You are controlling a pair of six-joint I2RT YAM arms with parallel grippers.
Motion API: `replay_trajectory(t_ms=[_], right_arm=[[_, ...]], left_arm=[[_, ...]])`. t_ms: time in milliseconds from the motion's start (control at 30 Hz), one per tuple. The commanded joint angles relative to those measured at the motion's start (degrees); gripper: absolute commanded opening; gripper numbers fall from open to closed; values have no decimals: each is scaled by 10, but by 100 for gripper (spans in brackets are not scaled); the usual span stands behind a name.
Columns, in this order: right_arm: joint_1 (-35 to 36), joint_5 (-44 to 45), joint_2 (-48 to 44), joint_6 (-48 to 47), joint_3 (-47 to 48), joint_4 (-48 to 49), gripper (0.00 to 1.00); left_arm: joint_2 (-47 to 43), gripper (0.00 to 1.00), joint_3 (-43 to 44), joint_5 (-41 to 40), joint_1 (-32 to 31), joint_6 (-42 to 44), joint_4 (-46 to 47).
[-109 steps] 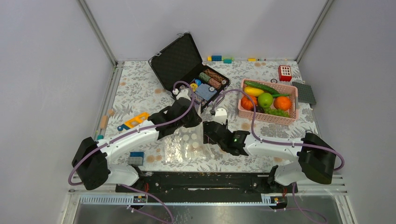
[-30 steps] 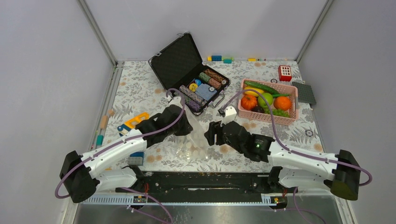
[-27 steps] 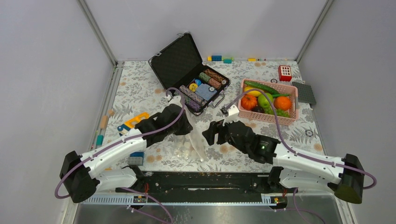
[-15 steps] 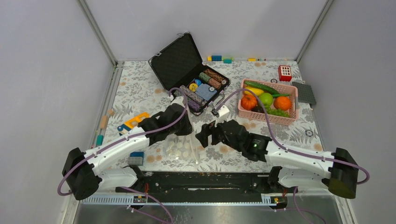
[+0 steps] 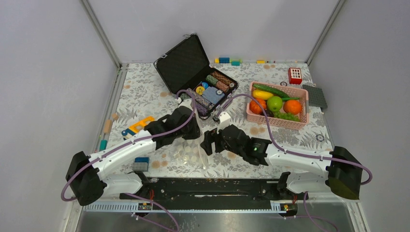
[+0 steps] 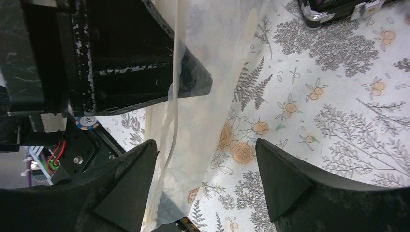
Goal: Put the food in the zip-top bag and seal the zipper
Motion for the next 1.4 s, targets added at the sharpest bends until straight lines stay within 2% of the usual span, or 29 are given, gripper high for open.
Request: replay_trajectory(t_ms=[0,200,333,500,733,867,1000,1167,1233,1300,1367], right_arm=[[4,-27,7,27,0,24,82],[5,-20,-14,43,-23,31,82],[4,37,4,57,-16,-10,81],[5,64,18,66,-12,-18,79],[5,172,23,101,-5,-59,76],[5,161,31,76,3,-12,70],[4,124,59,56,34,29,69],[4,141,91,55,68,33,66],[3,165,95,63,72,25,59],[3,180,96,67,73,10,45],[3,187,94,68,68,-1,26]], left_arm=[[9,0,32,5,-2,3,27],[19,0,39,12,-2,4,30],[13,0,33,20,-2,3,37],[4,0,26,19,-2,1,34],[-1,0,26,25,-2,3,27],[5,0,31,42,-3,10,24],[4,0,38,46,-4,17,7],[-8,0,44,47,-8,26,-9],[-18,0,46,37,-9,30,-25],[-31,0,47,23,-9,35,-42],[-47,0,48,1,-9,50,-59]])
